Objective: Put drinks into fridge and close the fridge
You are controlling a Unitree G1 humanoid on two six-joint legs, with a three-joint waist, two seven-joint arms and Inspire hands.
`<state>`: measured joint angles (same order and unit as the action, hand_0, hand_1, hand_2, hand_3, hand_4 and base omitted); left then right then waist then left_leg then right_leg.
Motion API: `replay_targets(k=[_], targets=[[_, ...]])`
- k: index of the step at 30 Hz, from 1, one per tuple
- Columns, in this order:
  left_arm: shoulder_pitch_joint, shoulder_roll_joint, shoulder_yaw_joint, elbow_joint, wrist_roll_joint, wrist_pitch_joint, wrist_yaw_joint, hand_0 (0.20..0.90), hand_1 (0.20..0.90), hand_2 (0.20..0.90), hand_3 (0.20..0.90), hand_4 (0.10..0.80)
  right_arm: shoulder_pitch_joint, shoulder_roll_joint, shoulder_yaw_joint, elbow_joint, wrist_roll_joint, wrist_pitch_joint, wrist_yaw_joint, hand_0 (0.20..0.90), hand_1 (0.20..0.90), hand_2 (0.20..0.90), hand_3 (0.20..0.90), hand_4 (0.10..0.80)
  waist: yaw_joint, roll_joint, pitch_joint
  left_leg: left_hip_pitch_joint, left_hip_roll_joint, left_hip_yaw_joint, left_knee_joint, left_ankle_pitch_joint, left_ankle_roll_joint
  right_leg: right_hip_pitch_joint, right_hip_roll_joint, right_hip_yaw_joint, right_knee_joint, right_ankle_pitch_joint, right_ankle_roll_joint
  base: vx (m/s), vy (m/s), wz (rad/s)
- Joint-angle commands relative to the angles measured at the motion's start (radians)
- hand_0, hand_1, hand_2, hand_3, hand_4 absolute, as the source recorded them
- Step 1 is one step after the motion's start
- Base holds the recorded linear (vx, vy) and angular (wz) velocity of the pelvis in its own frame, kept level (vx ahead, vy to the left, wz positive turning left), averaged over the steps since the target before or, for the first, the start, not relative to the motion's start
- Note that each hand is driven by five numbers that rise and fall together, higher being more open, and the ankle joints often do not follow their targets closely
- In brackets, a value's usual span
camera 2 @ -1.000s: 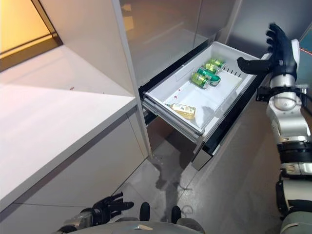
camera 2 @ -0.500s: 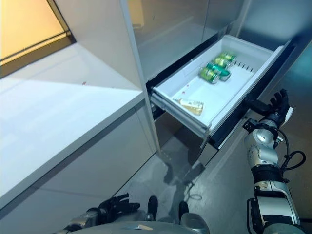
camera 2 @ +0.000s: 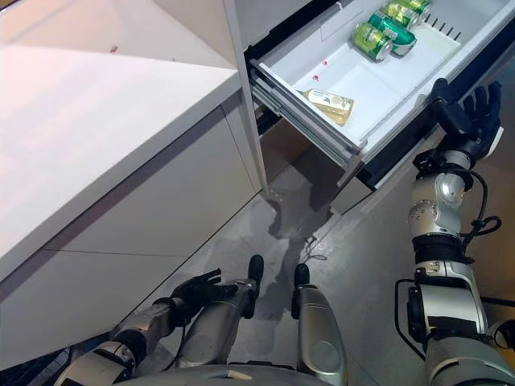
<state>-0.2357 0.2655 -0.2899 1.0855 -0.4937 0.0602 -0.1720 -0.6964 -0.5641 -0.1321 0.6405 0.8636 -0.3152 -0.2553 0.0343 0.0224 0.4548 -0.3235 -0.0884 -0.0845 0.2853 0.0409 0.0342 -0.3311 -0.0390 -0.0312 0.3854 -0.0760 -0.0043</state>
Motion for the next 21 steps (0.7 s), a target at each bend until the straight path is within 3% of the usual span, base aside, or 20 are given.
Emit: replay_targets(k=[1,8,11,21], targets=[[0.036,0.024,-0.059,-0.025,-0.028,-0.014,0.026,0.9,0.9,0.9,0.9,0.8,-0.113,0.03,0.178,-0.101,0.008,0.044,0.167,0.9,0.9,0.9,0.9,0.8,0.06,-0.005,-0.008,-0.008,-0.034,-0.043,0.119,-0.155,0.037,0.037,-0.013,0.02,-0.036,0.021,0.008,-0.079,0.027,0.05],[0.02,0.025,-0.089,-0.038,-0.034,-0.029,0.023,0.9,0.9,0.9,0.9,0.8,-0.242,0.032,0.266,-0.038,0.002,0.071,0.239,0.9,0.9,0.9,0.9,0.8,0.104,0.01,-0.005,0.016,-0.039,-0.088,0.045,-0.113,0.022,0.059,-0.034,-0.031,-0.077,0.028,0.004,-0.017,0.03,0.05],[0.032,0.041,-0.111,-0.031,-0.022,-0.023,0.008,0.9,0.9,0.9,0.9,0.8,-0.304,0.022,0.321,-0.005,0.005,0.099,0.285,0.9,0.9,0.9,0.9,0.8,0.144,0.009,-0.017,0.063,-0.045,-0.117,-0.012,-0.098,0.013,0.113,-0.048,-0.077,-0.119,0.022,0.002,0.073,0.004,0.2],[0.108,0.073,-0.092,0.017,0.058,-0.026,-0.032,0.9,0.9,0.9,0.9,0.8,-0.35,0.03,0.351,0.011,0.004,0.151,0.259,0.9,0.9,0.9,0.9,0.8,0.212,-0.022,-0.082,0.171,-0.05,-0.162,-0.085,-0.091,0.005,0.257,-0.065,-0.149,-0.219,0.029,0.006,0.121,-0.004,0.31]])
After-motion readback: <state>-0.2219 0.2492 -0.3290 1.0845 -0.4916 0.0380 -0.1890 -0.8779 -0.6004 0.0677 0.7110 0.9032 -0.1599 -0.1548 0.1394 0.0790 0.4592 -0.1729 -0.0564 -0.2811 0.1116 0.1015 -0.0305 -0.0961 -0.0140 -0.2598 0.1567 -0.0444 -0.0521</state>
